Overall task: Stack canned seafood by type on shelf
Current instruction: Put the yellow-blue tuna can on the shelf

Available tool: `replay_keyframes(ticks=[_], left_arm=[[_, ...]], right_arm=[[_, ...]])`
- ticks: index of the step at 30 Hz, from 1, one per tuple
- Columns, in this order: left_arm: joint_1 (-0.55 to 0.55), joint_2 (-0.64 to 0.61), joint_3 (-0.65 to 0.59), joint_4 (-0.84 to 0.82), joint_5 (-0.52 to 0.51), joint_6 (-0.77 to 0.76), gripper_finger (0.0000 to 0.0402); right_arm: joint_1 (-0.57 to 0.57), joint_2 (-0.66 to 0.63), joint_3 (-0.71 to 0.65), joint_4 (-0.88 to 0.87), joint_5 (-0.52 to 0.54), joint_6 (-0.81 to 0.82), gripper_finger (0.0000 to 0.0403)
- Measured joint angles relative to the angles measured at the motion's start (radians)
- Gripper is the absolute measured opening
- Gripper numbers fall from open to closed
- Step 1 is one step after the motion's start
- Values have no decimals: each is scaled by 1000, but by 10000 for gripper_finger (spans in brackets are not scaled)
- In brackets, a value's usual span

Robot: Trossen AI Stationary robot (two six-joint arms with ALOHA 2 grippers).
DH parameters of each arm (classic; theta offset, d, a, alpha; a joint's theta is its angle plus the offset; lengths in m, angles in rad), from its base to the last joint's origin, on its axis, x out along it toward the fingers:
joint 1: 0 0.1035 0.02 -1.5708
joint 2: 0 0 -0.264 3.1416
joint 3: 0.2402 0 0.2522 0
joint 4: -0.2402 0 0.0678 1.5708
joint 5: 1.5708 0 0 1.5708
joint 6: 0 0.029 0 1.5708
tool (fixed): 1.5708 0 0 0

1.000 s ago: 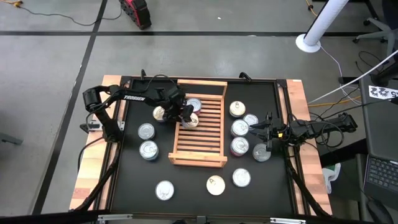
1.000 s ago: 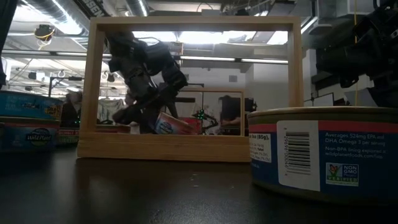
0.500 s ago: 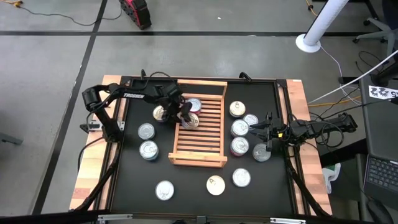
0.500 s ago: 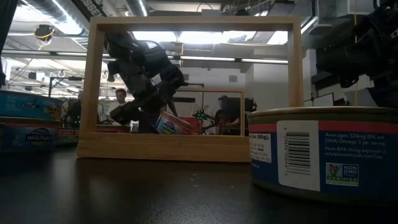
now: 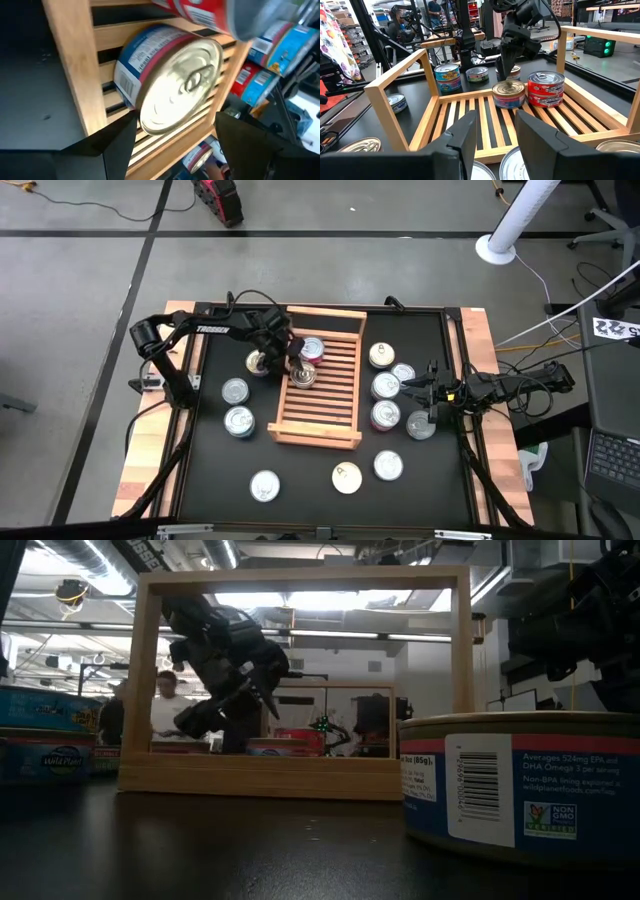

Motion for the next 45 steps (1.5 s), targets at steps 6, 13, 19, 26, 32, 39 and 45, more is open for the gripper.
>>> replay_keyframes(ticks=[6,13,19,26,32,39,45], left_arm=[[0,-70,0,5,2,34,262],[-1,-196,0,0,-11,94,262],[-16,-329,0,-60,-102,201,262],[-82,-466,0,-158,-280,354,262],[-159,-532,0,-184,-430,442,262],[-207,-540,0,-181,-490,448,262],[-215,-540,0,-181,-516,448,262]], right_arm=[[0,0,0,0,0,0,136],[0,0,0,0,0,0,136],[0,0,0,0,0,0,136],[0,0,0,5,0,0,136],[0,0,-1,7,0,0,136],[0,0,-3,24,16,-2,181],[0,0,-3,26,17,-169,246]])
